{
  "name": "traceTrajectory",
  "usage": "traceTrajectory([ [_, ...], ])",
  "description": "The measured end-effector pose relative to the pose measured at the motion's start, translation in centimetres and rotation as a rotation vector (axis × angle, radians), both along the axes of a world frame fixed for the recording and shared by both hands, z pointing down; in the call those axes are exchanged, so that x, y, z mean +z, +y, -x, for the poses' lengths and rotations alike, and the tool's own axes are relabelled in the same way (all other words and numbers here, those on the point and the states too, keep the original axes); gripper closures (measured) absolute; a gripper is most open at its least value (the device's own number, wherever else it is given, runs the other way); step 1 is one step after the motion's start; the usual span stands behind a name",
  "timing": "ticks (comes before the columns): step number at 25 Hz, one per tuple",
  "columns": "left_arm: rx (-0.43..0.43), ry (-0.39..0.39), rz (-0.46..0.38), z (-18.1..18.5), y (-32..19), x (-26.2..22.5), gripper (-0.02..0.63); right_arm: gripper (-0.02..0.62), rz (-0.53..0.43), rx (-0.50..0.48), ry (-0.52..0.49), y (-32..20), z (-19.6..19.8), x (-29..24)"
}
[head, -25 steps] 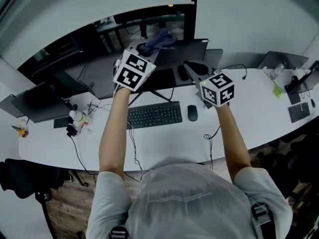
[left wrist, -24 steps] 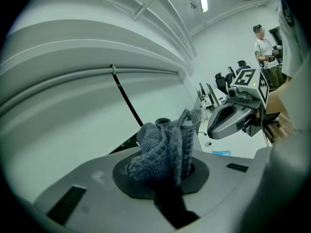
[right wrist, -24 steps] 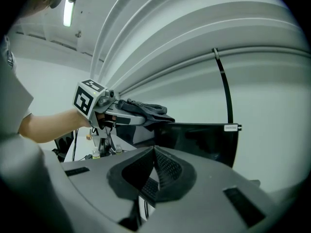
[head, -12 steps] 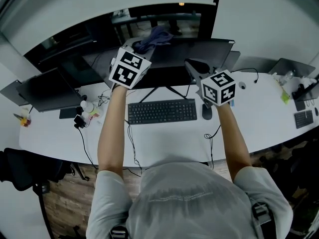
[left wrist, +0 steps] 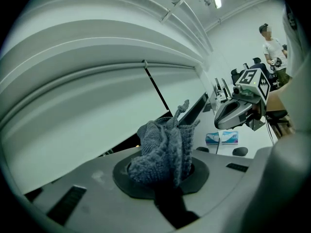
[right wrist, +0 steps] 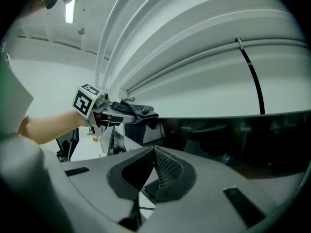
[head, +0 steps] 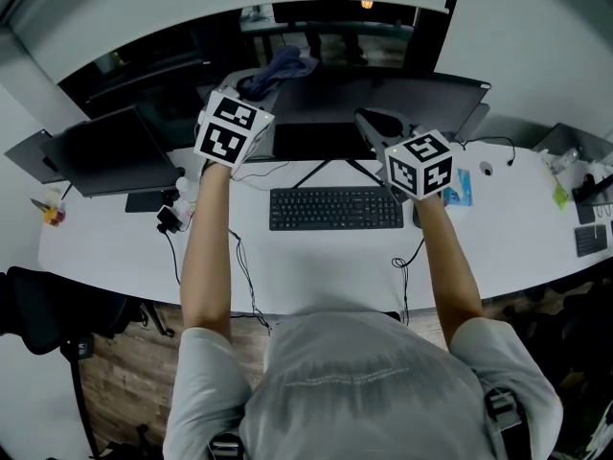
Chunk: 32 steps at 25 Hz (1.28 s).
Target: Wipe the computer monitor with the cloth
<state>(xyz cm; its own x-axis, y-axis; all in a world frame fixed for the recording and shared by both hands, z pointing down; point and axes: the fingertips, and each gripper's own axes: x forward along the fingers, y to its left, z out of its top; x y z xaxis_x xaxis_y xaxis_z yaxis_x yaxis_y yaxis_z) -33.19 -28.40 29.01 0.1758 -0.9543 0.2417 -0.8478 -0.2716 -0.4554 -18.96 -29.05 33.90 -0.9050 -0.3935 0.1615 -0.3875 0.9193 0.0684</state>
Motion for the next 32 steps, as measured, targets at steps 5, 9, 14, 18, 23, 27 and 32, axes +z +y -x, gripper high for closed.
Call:
traceTrajectory([
  [5, -0.058, 0.031, -0.005, 4.6, 2.0, 0.6, 0.555, 0.594, 0.017, -0.02, 0.009, 1.2, 3.5, 0.7],
  [9, -0.1, 0.053, -0.01, 7.9, 3.2, 0.6, 0.555, 0.594, 0.034, -0.033, 0.006, 2.1, 6.0, 1.0],
  [14, -0.147, 0.082, -0.023, 11.7, 4.7, 0.6, 0.555, 0.594, 0.028, -0.058, 0.013, 3.5, 8.6, 1.1],
  [18, -0.191, 0.115, -0.04, 14.4, 5.8, 0.7, 0.555, 0.594, 0.024, -0.067, 0.015, 4.1, 9.9, 1.1],
  [23, -0.254, 0.149, -0.056, 17.0, 6.6, 1.0, 0.555, 0.594, 0.02, -0.07, 0.026, 4.3, 10.5, 1.4],
  [27, -0.314, 0.196, -0.068, 18.6, 7.0, 1.6, 0.555, 0.594, 0.025, -0.057, 0.024, 4.0, 10.1, 1.4],
  [32, -0.347, 0.21, -0.051, 19.0, 6.9, 3.5, 0.555, 0.594, 0.041, -0.048, 0.024, 3.9, 9.3, 1.8],
])
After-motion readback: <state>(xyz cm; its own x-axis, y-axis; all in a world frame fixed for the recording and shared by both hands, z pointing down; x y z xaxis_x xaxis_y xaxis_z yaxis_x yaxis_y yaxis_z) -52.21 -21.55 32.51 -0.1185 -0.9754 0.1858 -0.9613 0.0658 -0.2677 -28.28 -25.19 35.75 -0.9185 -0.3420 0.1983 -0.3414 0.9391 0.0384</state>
